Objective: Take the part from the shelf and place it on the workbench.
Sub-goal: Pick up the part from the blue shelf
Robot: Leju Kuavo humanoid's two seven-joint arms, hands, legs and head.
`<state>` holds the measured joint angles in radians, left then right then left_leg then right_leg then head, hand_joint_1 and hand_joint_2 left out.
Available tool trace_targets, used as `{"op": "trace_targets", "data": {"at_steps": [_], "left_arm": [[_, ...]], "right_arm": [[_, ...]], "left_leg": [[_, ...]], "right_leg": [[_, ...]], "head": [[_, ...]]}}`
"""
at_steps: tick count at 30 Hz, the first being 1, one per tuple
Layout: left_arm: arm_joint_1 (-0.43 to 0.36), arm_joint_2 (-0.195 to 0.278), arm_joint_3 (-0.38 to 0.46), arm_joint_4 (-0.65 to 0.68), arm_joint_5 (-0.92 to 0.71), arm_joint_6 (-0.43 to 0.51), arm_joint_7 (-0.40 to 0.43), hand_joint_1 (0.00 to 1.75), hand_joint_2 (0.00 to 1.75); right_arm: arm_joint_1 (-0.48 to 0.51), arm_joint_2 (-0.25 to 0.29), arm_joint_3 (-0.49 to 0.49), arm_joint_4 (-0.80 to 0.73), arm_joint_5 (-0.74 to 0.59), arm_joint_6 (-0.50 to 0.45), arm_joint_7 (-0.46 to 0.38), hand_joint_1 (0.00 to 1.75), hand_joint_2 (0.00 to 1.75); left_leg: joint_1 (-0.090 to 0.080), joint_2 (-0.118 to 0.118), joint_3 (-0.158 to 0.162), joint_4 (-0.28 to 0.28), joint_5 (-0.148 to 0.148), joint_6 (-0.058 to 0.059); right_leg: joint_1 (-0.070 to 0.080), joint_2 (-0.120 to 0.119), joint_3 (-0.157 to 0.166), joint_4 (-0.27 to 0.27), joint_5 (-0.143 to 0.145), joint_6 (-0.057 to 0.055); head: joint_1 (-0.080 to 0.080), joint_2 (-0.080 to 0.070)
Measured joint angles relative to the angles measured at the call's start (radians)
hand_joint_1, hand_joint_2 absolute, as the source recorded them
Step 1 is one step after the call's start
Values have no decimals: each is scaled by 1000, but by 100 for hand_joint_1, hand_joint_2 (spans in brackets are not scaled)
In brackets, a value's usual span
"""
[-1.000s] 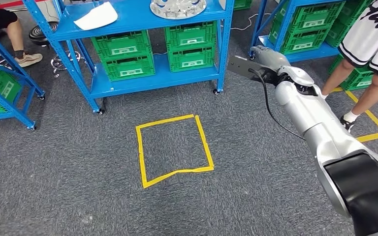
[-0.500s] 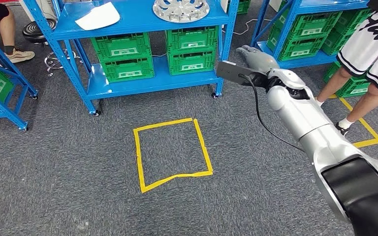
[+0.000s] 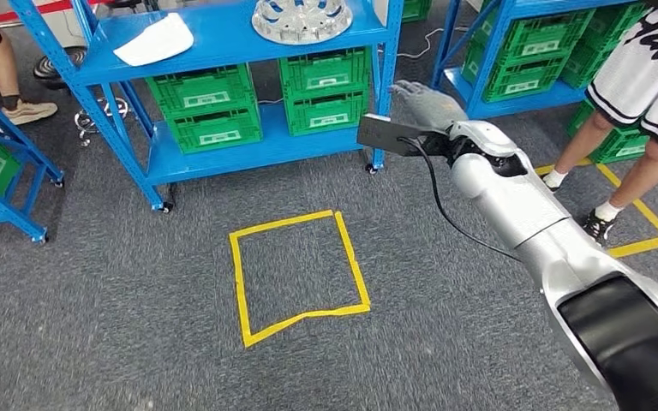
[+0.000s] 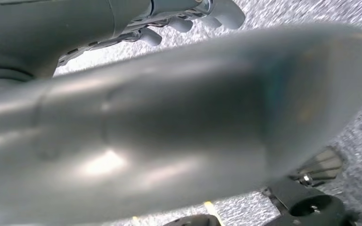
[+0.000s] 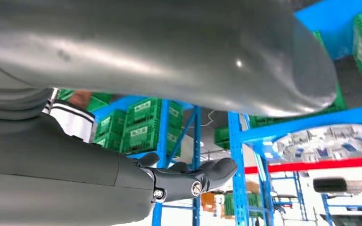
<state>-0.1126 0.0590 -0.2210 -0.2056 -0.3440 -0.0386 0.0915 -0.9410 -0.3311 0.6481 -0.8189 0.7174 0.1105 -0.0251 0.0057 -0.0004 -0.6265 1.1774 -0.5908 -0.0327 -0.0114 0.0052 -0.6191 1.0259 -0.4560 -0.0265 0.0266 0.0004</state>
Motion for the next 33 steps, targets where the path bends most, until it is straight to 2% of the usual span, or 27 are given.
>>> {"op": "trace_targets", "data": {"at_steps": [1, 2, 3, 4, 6, 7, 8, 9, 12, 14, 16, 17, 18, 19, 21, 22, 23, 25, 28, 29, 30, 32, 33], "left_arm": [[0, 0, 0, 0, -3, -1, 1, 0, 0], [1, -1, -1, 0, -7, -1, 2, 0, 0], [1, -1, -2, 0, -10, -2, 2, 0, 0], [2, -1, -3, 0, -13, -2, 3, 0, 0], [1, -1, -6, 0, -15, -3, 4, 0, 0], [1, -1, -7, 0, -15, -3, 4, 0, 0], [0, -1, -8, 0, -15, -3, 4, 0, 0], [-1, -2, -9, 0, -15, -3, 4, 0, 0], [-1, -2, -10, -2, -15, -3, 4, 0, 0], [-3, -3, -13, -4, -15, -3, 3, 0, 0], [-4, -3, -15, -4, -16, -3, 3, 0, 0], [-4, -3, -16, -4, -17, -4, 3, 0, 0], [-3, -3, -16, -4, -18, -6, 3, 0, 0], [-3, -4, -17, -4, -19, -7, 4, 0, 0], [-3, -6, -20, -4, -24, -9, 4, 0, 0], [-4, -7, -21, -5, -26, -9, 4, 0, 0], [-5, -7, -22, -5, -27, -9, 4, 0, 0], [-6, -6, -24, -5, -28, -9, 4, 0, 0], [-7, -5, -24, -6, -29, -8, 2, 0, 0], [-8, -5, -24, -6, -29, -8, 1, 0, 0], [-8, -5, -24, -6, -29, -8, 0, 0, 0], [-4, -6, -24, -6, -29, -8, -1, 0, 0], [-1, -6, -24, -5, -28, -8, -1, 0, 0]], "right_arm": [[2, 0, 5, -6, -3, 1, 4, 0, 0], [7, 0, 10, -12, -6, 2, 7, 0, 0], [11, -1, 14, -18, -7, 2, 9, 0, 0], [16, -2, 18, -23, -8, 3, 10, 0, 0], [19, -4, 24, -33, -9, 3, 11, 0, 0], [19, -6, 27, -37, -9, 3, 11, 0, 0], [18, -7, 29, -40, -9, 3, 11, 0, 0], [19, -9, 31, -42, -9, 4, 11, 0, 0], [22, -14, 36, -53, -9, 4, 12, 0, 0], [20, -19, 38, -59, -10, 4, 12, 0, 0], [23, -23, 41, -60, -11, 4, 13, 0, 0], [29, -25, 44, -60, -11, 5, 14, 0, 0], [36, -28, 47, -62, -12, 5, 15, 0, 0], [42, -32, 50, -67, -14, 5, 16, 0, 0], [48, -39, 56, -82, -17, 4, 19, 0, 0], [49, -42, 58, -89, -19, 4, 21, 0, 0], [51, -45, 59, -96, -20, 4, 25, 0, 0], [59, -52, 61, -112, -23, 6, 32, 0, 0], [70, -63, 63, -142, -26, 10, 41, 0, 0], [71, -64, 63, -149, -26, 11, 42, 0, 0], [74, -65, 64, -156, -26, 12, 43, 0, 0], [87, -66, 69, -166, -26, 13, 43, 0, 0], [96, -66, 72, -172, -26, 13, 44, 0, 0]], "left_leg": [[1, 0, -42, 71, -22, -3], [1, 0, -78, 122, -29, -4], [1, 0, -98, 138, -15, -4], [1, 0, -96, 111, 21, -2], [1, -1, -48, -23, 112, 4], [-1, -1, -21, -86, 138, 9], [-3, -2, -5, -124, 146, 14], [-5, -2, 2, -138, 141, 20], [-3, -2, 12, -150, 134, 40], [0, -2, 26, -159, 131, 54], [0, -2, 35, -159, 122, 61], [-1, -2, 40, -159, 117, 63], [-1, -2, 45, -158, 111, 63], [-1, -3, 51, -156, 104, 61], [0, -3, 66, -152, 87, 56], [-2, -4, 71, -149, 79, 51], [-3, -4, 74, -149, 73, 46], [-5, -3, 78, -153, 66, 34], [-5, 0, 80, -140, 51, 18], [-5, 0, 61, -102, 36, 12], [-2, 0, 28, -43, 17, 8], [0, 0, -59, 91, -16, 2], [1, 0, -91, 126, -9, 1]], "right_leg": [[0, 1, 4, 0, -4, -2], [1, 2, 8, 0, -9, -2], [1, 4, 14, 0, -14, -1], [1, 5, 22, 1, -20, 0], [1, 7, 41, 1, -32, 6], [2, 8, 46, 1, -38, 11], [3, 10, 47, 0, -41, 16], [4, 11, 47, -1, -43, 21], [4, 10, 47, 0, -51, 39], [3, 6, 16, 68, -82, 50], [2, 4, -63, 205, -128, 56], [2, 3, -103, 263, -139, 59], [1, 3, -130, 288, -129, 60], [1, 3, -135, 271, -99, 59], [0, -1, -93, 142, -7, 56], [3, -3, -64, 74, 21, 51], [5, -5, -43, 29, 33, 46], [10, -4, -28, 3, 23, 33], [4, -1, -13, -5, 13, 16], [1, -1, -4, -8, 8, 11], [-1, -1, 5, -10, 1, 6], [-1, 0, 23, -10, -15, 3], [-1, 0, 34, -10, -24, 4]], "head": [[0, 0], [0, 0], [-1, 0], [-1, 0], [0, 0], [-1, 0], [-1, 0], [-2, 0], [-1, 0], [2, 0], [4, 0], [4, 0], [4, 0], [4, 0], [4, 0], [4, 0], [3, 0], [3, 0], [2, 0], [1, 0], [0, 0], [-1, 0], [-1, 0]]}}
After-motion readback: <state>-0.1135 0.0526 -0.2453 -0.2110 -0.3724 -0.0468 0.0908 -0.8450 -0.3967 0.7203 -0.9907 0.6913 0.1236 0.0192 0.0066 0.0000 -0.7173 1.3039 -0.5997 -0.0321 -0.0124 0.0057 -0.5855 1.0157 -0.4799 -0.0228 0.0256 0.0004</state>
